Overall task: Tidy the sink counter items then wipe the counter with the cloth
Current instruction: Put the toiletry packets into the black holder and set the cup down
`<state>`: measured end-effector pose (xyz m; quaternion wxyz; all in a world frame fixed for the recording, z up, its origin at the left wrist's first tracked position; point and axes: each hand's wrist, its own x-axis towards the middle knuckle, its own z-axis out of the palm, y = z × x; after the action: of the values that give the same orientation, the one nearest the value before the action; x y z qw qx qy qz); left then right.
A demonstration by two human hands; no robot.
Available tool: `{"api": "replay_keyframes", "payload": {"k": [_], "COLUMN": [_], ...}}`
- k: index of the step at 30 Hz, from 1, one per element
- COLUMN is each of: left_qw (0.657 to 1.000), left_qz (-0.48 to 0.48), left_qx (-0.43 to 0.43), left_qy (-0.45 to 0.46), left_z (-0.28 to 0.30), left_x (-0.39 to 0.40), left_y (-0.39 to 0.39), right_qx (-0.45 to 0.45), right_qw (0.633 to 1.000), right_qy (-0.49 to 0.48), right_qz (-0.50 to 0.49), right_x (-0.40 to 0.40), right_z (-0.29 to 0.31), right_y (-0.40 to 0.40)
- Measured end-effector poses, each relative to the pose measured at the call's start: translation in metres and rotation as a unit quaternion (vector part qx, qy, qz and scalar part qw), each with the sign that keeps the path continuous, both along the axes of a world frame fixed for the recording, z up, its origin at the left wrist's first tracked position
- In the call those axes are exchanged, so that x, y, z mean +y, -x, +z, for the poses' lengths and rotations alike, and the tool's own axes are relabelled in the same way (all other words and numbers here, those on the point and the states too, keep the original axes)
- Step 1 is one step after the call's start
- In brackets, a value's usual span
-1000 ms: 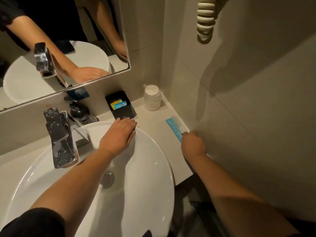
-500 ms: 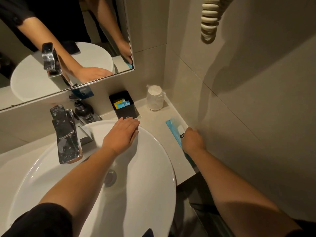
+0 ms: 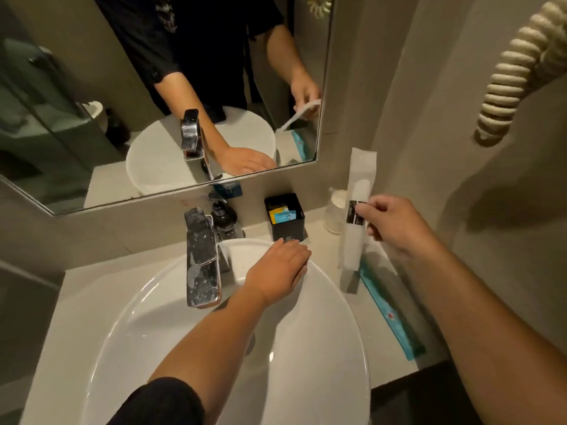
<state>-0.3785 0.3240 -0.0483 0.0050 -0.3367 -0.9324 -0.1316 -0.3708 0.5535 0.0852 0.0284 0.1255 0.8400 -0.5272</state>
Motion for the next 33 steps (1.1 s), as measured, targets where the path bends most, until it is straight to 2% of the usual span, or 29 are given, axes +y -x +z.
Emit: {"api": "replay_keyframes", "payload": {"k": [3,8,15,20,23,25,28,31,33], "left_qw": [1.000,0.999,0.998,0.999,0.999,0.999,0.999,0.999,0.999], "left_qz": [-0.008,-0.022,-0.026,-0.019,-0.015,-0.012,-0.011,-0.016,-0.017], "left_qx": [0.006,0.043,0.051,0.038,0.031,0.032,0.030,0.026,0.024], "left_qy": [-0.010,-0.021,-0.015,-0.005,-0.002,-0.001,-0.013,-0.017,-0.012], "left_z": [-0.002,-0.001,-0.004,-0.004,-0.005,-0.006,-0.006,-0.006,-0.009], "left_x": [-0.001,-0.001,-0.001,-0.001,-0.001,-0.001,-0.001,-0.001,-0.001], "left_y": [0.002,0.003,0.005,0.004,0.004,0.004,0.004,0.004,0.006], "right_qx": [0.094,0.151,0.053,0.023,0.024,0.018,0.030,0.019,-0.053], "right_qw": [0.993,0.985,0.990,0.987,0.986,0.991,0.997,0.979,0.958], "right_qy": [0.075,0.073,-0.053,-0.125,-0.135,-0.103,-0.069,-0.198,-0.279], "right_qz": [0.011,0.033,0.116,0.098,0.099,0.089,0.023,-0.051,-0.048], "right_x": [-0.038,-0.079,-0.083,-0.078,-0.080,-0.077,-0.055,-0.011,0.014], "right_z": [0.019,-0.001,-0.072,-0.094,-0.096,-0.092,-0.080,-0.084,-0.100], "right_y": [0.037,0.097,0.109,0.111,0.112,0.109,0.087,0.037,-0.003]}}
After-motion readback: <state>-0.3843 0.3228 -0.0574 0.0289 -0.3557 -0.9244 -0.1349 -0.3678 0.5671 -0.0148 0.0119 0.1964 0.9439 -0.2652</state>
